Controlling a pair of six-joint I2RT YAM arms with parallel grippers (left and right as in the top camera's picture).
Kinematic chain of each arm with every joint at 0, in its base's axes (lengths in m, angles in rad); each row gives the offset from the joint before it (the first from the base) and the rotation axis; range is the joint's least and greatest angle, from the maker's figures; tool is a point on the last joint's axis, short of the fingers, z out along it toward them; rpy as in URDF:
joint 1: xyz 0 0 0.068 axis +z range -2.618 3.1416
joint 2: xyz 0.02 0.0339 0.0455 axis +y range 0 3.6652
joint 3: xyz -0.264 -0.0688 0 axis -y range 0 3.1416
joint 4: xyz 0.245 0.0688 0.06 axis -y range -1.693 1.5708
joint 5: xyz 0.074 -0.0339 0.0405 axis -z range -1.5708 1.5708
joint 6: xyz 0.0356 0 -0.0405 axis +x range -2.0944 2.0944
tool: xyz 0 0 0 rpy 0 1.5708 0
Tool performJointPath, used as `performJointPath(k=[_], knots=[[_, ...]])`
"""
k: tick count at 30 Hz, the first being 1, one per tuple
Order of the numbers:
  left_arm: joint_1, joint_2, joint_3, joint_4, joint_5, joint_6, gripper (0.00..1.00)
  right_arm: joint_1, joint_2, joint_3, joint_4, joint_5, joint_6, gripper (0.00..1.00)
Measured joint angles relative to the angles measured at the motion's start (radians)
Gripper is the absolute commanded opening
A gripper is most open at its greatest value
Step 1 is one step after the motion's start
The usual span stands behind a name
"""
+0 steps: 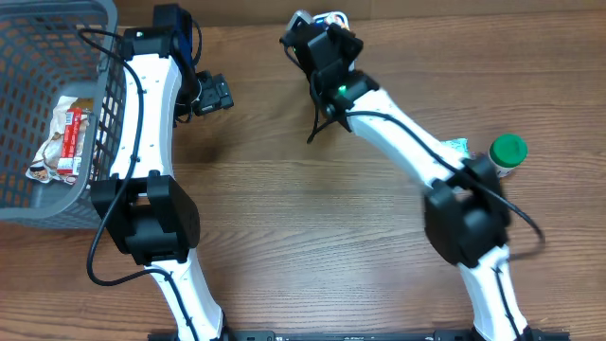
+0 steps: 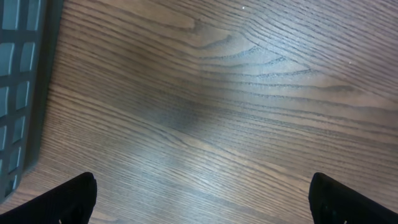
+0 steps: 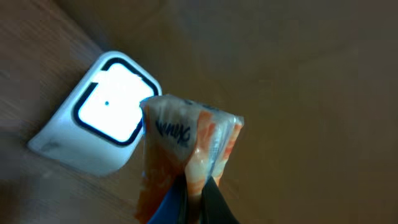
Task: Scan the item barcode
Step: 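Carry the Kleenex pack right and lower it onto the wipes pack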
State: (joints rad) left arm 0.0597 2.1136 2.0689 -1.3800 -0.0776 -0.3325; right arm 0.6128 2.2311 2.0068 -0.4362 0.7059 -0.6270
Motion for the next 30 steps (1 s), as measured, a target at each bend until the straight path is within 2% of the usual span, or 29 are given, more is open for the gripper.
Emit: performJointPath(k=[8, 15, 18, 21, 28, 29, 30], knots=[[0.000, 0.000, 0.000, 0.000, 0.000, 0.000, 1.00, -0.066, -0.337, 0.012, -0.604, -0.203, 0.501, 0.04], [0.000, 0.000, 0.000, 0.000, 0.000, 0.000, 1.00, -0.246, -0.375, -0.011, -0.986, -0.404, 0.713, 0.04], [0.000, 0.000, 0.000, 0.000, -0.001, 0.000, 1.00, -0.307, -0.375, -0.090, -1.014, -0.449, 0.747, 0.04], [0.000, 0.000, 0.000, 0.000, -0.001, 0.000, 1.00, -0.355, -0.372, -0.203, -0.974, -0.474, 0.765, 0.04], [0.000, 0.000, 0.000, 0.000, -0.001, 0.000, 1.00, -0.423, -0.363, -0.478, -0.744, -0.499, 0.780, 0.05], [0.000, 0.000, 0.000, 0.000, -0.001, 0.000, 1.00, -0.427, -0.362, -0.506, -0.713, -0.500, 0.781, 0.09], [0.000, 0.000, 0.000, 0.000, 0.000, 0.000, 1.00, -0.431, -0.361, -0.537, -0.681, -0.500, 0.784, 0.21]])
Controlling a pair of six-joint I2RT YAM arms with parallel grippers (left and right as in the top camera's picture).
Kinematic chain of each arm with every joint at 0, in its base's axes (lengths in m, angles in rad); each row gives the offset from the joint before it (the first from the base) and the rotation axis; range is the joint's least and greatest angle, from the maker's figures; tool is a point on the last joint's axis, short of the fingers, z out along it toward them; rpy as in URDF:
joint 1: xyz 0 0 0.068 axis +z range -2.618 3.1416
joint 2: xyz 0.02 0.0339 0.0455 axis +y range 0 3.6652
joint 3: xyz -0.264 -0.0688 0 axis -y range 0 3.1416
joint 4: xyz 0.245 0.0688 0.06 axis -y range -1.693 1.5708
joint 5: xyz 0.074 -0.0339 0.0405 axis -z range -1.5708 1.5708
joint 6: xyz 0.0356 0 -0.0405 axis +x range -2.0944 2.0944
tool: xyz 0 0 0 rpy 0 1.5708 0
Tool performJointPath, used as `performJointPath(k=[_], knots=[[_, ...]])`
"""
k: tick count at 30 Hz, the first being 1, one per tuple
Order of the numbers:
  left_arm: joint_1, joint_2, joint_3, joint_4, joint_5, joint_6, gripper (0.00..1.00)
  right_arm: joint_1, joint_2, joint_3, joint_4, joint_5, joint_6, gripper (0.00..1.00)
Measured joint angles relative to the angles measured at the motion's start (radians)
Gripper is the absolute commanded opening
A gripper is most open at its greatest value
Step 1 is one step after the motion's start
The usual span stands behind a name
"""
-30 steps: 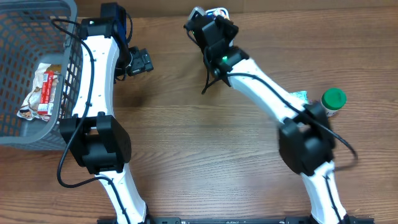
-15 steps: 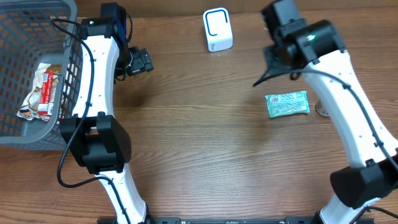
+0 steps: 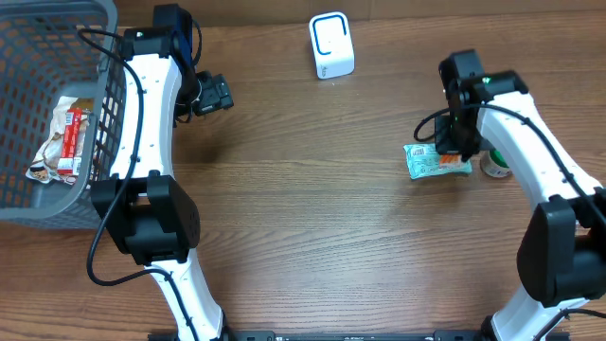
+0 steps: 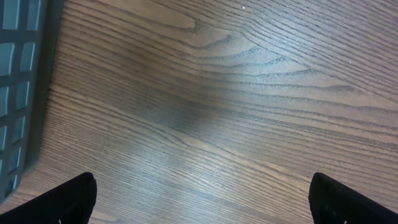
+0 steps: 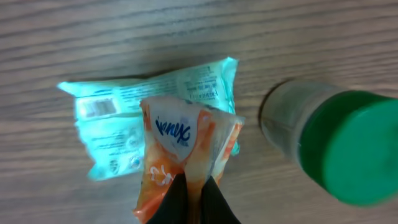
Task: Scan the item barcode
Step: 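Carry the Kleenex pack right and lower it onto the wipes pack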
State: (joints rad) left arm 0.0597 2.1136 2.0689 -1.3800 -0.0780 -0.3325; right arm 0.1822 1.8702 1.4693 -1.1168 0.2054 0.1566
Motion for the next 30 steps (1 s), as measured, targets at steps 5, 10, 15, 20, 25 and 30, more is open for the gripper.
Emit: performJointPath(k=[5, 10, 15, 20, 25, 30], knots=[[0.000, 0.000, 0.000, 0.000, 0.000, 0.000, 1.00, -0.006, 0.003, -0.096, 0.079, -0.006, -0.005, 0.64], [0.000, 0.000, 0.000, 0.000, 0.000, 0.000, 1.00, -0.006, 0.003, -0.100, 0.090, -0.008, -0.002, 0.73], [0.000, 0.000, 0.000, 0.000, 0.000, 0.000, 1.00, 0.001, 0.003, -0.098, 0.088, -0.081, 0.002, 0.82], [0.000, 0.000, 0.000, 0.000, 0.000, 0.000, 1.00, 0.034, 0.003, -0.081, 0.160, -0.126, 0.028, 0.84], [0.000, 0.000, 0.000, 0.000, 0.000, 0.000, 1.00, 0.059, 0.003, -0.074, 0.320, -0.146, 0.045, 0.83], [0.000, 0.000, 0.000, 0.000, 0.000, 0.000, 1.00, 0.060, 0.003, -0.072, 0.394, -0.150, 0.053, 0.81]])
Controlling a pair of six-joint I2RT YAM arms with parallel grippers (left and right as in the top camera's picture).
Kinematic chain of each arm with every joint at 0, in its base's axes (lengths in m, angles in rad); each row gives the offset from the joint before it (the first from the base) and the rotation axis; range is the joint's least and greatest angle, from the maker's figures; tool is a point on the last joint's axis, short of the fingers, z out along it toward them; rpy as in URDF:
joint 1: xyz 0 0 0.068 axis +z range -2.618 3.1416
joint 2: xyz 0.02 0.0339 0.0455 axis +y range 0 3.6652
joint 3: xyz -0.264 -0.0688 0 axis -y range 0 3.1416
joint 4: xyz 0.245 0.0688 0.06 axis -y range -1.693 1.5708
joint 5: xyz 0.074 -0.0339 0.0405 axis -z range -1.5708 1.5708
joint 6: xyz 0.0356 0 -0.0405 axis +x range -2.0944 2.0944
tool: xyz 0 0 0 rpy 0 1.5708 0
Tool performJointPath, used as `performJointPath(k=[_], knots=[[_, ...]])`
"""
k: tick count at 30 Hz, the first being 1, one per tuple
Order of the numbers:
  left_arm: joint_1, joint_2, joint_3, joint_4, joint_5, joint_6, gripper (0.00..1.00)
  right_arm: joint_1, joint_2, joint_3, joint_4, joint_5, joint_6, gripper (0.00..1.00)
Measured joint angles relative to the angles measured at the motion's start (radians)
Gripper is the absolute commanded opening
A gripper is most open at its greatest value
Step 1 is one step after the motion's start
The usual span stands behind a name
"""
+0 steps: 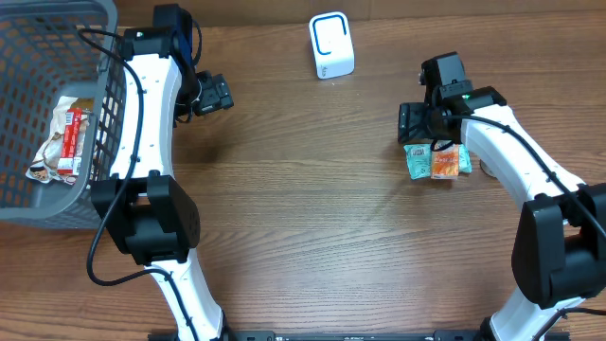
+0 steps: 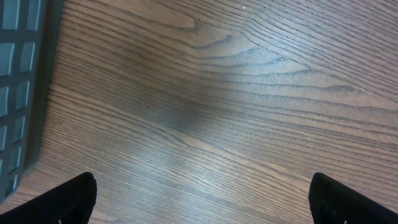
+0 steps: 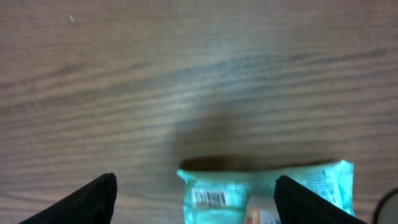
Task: Scan the item barcode
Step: 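Carry the Kleenex pack right and lower it onto the wipes pack, then open the right gripper and raise it above the right-side items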
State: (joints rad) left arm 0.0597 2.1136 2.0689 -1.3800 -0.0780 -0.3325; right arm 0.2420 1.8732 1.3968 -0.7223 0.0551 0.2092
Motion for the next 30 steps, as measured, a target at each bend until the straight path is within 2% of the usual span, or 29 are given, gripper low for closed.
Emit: performJointPath(k=[5, 14, 21, 30], knots=[[0.000, 0.000, 0.000, 0.000, 0.000, 0.000, 1.00, 0.000, 0.000, -0.016, 0.091, -0.030, 0.000, 0.72], [0.000, 0.000, 0.000, 0.000, 0.000, 0.000, 1.00, 0.027, 0.085, -0.113, 0.169, -0.074, 0.004, 0.68], [0.000, 0.000, 0.000, 0.000, 0.000, 0.000, 1.00, 0.091, 0.102, -0.125, 0.007, -0.043, 0.001, 0.68], [0.000, 0.000, 0.000, 0.000, 0.000, 0.000, 1.00, 0.087, 0.097, -0.111, -0.148, 0.073, 0.004, 0.71]])
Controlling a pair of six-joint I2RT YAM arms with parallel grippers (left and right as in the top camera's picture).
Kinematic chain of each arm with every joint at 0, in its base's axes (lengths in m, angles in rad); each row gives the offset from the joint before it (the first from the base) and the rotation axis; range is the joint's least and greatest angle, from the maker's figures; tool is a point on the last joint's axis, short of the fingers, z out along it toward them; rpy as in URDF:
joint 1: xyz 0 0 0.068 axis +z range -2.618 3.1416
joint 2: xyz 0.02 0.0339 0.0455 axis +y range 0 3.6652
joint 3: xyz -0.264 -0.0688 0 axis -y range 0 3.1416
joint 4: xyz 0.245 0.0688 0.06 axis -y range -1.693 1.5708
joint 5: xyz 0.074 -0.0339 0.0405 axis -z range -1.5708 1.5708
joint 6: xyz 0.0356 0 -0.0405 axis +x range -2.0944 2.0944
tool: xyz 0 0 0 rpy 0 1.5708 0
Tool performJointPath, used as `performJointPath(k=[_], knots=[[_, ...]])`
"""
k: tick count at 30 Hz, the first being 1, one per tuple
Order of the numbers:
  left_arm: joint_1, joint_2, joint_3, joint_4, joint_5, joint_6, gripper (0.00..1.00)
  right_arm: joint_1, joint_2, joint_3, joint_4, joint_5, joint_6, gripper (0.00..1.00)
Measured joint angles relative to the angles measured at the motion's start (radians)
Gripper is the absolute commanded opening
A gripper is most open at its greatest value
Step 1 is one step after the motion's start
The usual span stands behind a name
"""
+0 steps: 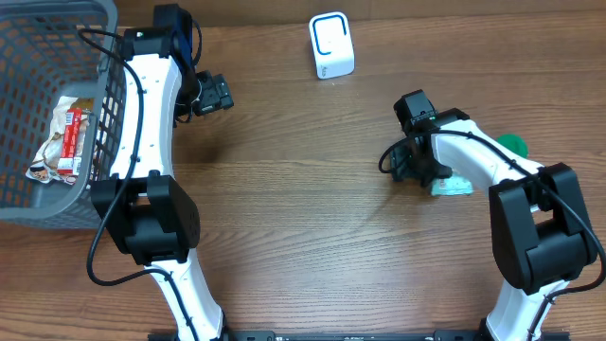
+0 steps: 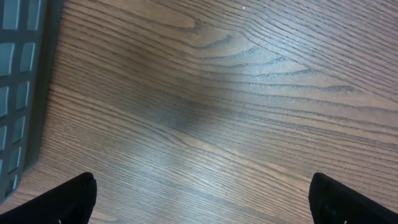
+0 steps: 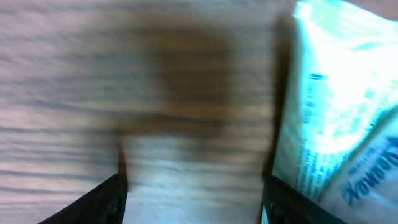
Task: Scan the item barcode
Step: 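Open the right gripper and raise it above the right-side items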
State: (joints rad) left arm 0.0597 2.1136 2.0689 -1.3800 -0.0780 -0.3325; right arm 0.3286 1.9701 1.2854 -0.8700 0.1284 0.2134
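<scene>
The scanned item is a Kleenex tissue pack. Only its pale logo patch [image 3: 370,185] shows, at the lower right of the right wrist view; in the overhead view my right arm hides it. It lies against a teal packet [image 3: 336,106] [image 1: 454,186]. My right gripper [image 3: 193,200] [image 1: 415,167] is open and low over bare wood, just left of the teal packet. The white barcode scanner [image 1: 331,44] stands at the back centre. My left gripper [image 2: 202,199] [image 1: 216,95] hangs open over bare table beside the basket.
A grey mesh basket [image 1: 28,38] [image 2: 18,93] fills the far left and holds a snack packet [image 1: 62,137]. A bottle with a green lid [image 1: 514,144] stands right of the teal packet, partly behind my right arm.
My right gripper, still open, has moved from above and left of the two packets to low over the table beside the teal packet. The left arm has not moved.
My right gripper held the orange tissue pack in front of the scanner. It then held the pack over the teal packet next to the green-lidded bottle. A second ago the pack lay on the teal packet and the gripper was open. The gripper is now lower, beside them.
</scene>
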Motion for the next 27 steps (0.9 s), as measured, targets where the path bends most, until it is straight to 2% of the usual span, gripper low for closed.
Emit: performJointPath(k=[5, 7, 9, 18, 27], knots=[[0.000, 0.000, 0.000, 0.000, 0.000, 0.000, 1.00, 0.000, -0.002, 0.027, -0.039, -0.011, -0.001, 0.72], [0.000, 0.000, 0.000, 0.000, 0.000, 0.000, 1.00, 0.003, -0.013, 0.045, -0.035, -0.038, 0.002, 0.79], [0.000, 0.000, 0.000, 0.000, 0.000, 0.000, 1.00, 0.010, -0.034, 0.062, -0.026, -0.066, 0.002, 0.81], [0.000, 0.000, 0.000, 0.000, 0.000, 0.000, 1.00, 0.025, -0.070, 0.081, -0.016, -0.106, 0.075, 0.79], [0.000, 0.000, 0.000, 0.000, 0.000, 0.000, 1.00, -0.032, -0.199, 0.142, -0.093, -0.037, 0.095, 0.87]])
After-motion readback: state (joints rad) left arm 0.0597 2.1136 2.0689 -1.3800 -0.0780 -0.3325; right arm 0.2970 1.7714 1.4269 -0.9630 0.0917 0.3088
